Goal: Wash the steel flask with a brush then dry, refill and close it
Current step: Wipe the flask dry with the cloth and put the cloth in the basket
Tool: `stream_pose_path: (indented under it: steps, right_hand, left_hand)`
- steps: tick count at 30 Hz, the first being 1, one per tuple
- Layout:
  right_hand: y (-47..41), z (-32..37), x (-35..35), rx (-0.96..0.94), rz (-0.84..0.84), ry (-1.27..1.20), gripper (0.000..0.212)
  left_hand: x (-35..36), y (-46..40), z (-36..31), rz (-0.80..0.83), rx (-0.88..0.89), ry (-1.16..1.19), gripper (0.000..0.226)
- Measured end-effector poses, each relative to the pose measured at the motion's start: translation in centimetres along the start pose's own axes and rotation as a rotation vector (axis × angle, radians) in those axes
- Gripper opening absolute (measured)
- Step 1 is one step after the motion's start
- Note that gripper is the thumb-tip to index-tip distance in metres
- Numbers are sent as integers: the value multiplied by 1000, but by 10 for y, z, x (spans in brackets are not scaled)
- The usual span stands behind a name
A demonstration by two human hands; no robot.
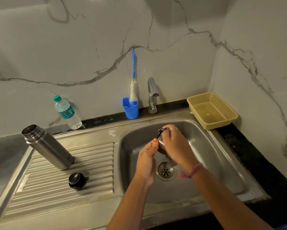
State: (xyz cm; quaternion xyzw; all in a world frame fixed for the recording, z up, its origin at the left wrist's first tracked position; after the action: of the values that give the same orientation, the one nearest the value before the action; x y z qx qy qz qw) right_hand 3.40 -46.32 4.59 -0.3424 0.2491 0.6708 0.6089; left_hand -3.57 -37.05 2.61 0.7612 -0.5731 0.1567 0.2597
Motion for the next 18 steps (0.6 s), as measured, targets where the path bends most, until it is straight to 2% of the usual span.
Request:
stream_pose_path:
  steps: [1, 2, 4, 6, 8, 9, 11, 13, 14, 16, 17, 18]
  right_hand:
    - [12, 6, 3, -105, -137, 182, 33]
    - [24, 9, 9, -203, -205, 289, 40]
    - [29, 8, 17, -295, -228, 252, 46]
    - [12, 0, 15, -173, -108, 21, 36]
    - [-9, -6, 12, 38, 182, -172, 28]
    - [-16, -7, 7, 126, 274, -233, 30]
    - [-20, -3, -1, 203, 308, -327, 34]
    - [-13, 6, -2, 112, 140, -264, 31]
    - [-1, 9, 2, 27, -21, -161, 30]
    - [25, 18, 10, -131, -278, 162, 42]
    - [29, 22, 12, -187, -350, 213, 46]
    - [27, 24, 10, -198, -350, 170, 45]
  left_hand:
    - [-1, -3, 0, -4, -14, 34, 27]
    - [-2, -5, 0, -5, -34, 67, 26]
    - [-6, -6, 3, 0, -62, 63, 26]
    - [-11, -5, 6, 13, -58, -15, 25]
    - [-14, -5, 5, 47, -36, -64, 26]
    - [-15, -5, 4, 60, -24, -73, 28]
    - [-16, -7, 1, 69, 2, -74, 27]
    - [-18, -11, -3, 43, 34, -61, 19]
    - [-17, -13, -5, 42, 46, -46, 20]
    - [-16, -16, -8, 68, 43, -19, 21]
    - [-18, -17, -7, 82, 36, -18, 23]
    - [-21, -18, -7, 97, 40, -37, 24]
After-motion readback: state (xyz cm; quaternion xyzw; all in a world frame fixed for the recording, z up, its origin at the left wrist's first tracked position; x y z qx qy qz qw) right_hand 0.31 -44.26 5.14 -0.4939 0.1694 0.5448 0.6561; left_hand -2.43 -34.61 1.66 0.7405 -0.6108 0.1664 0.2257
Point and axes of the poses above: each hand's wrist, its own y-axis away from the middle knuckle, its own x-axis out of the palm, z = x × y, the point moved 4 cm from there along -y, towards the middle knuckle, and after that the axes turned 13 degrees about y, right-handed, at the moved point
